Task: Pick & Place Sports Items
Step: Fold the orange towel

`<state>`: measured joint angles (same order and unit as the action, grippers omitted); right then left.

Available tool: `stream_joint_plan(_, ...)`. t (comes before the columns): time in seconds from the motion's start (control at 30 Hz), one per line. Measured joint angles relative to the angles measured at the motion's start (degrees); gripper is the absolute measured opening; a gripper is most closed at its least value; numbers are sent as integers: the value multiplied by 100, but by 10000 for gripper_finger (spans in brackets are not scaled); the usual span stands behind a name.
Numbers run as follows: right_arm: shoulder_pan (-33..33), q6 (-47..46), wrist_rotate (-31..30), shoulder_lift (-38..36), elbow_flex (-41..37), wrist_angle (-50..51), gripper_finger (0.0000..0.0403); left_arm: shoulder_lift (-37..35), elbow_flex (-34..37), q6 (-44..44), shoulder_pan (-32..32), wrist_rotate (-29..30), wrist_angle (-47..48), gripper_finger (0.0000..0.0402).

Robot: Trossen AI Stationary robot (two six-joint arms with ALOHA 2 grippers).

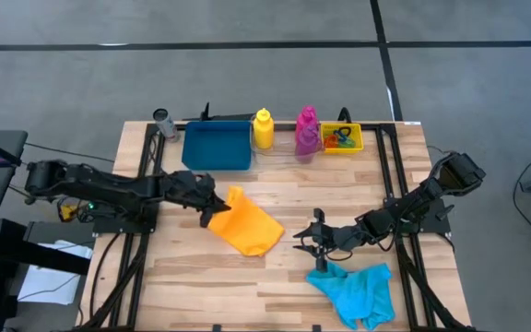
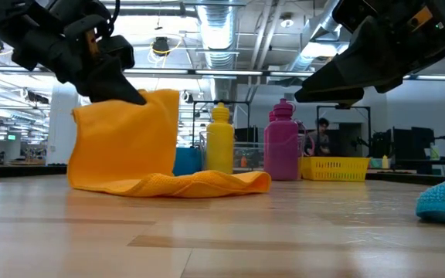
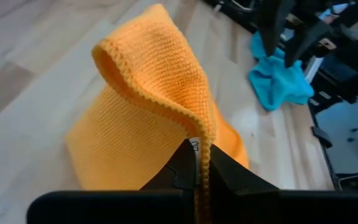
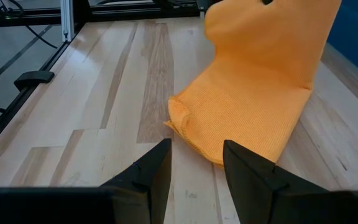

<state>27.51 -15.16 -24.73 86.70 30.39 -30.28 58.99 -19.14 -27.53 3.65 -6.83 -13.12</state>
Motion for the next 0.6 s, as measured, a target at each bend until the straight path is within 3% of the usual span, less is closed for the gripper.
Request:
stream_joint_plan(0.37, 2, 0, 0, 0, 0, 0, 138, 573, -5, -190, -410, 20, -939, 5)
stream_joint_plan(0.6, 0, 0, 0, 0, 0, 0, 138, 1186, -476, -177, -588, 16, -969, 4)
